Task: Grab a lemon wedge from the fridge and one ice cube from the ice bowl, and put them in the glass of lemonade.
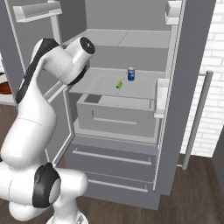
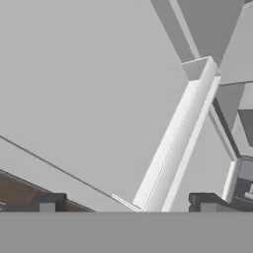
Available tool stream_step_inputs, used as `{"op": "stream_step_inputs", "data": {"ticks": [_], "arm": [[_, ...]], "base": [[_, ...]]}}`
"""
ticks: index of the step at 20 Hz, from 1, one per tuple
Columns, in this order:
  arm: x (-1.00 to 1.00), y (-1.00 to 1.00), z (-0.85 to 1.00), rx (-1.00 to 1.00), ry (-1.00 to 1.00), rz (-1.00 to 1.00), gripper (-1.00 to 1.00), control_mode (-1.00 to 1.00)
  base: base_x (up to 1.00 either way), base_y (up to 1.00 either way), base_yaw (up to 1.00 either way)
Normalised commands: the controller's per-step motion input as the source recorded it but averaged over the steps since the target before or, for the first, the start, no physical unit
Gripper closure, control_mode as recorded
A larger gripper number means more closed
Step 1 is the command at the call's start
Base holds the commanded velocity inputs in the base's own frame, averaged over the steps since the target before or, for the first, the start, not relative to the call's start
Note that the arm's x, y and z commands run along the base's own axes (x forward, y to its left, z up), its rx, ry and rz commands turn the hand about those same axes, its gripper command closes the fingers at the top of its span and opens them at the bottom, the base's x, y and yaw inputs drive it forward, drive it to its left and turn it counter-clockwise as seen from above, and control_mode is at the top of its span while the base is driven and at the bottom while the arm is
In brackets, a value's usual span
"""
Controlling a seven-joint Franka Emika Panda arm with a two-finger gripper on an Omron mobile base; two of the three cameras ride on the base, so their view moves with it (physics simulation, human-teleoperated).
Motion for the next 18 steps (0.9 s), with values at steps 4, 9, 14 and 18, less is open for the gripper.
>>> {"op": "stream_step_inputs", "data": {"ticks": [4, 9, 14, 18], "arm": [[-0.38, -0.57, 0.0, -0.31, 0.0, -0.03, -1.0, -1.0], [-0.75, -0.48, -0.08, -0.34, -0.02, -0.08, -1.0, -1.0], [-0.95, -0.41, -0.2, -0.32, -0.06, -0.13, -1.0, -1.0], [-0.99, -0.11, 0.0, -0.15, 0.0, -0.09, -1.0, -1.0]], "base": [[0.0, 0.0, 0.0], [0.0, 0.0, 0.0], [0.0, 0.0, 0.0], [0.0, 0.0, 0.0]]}}
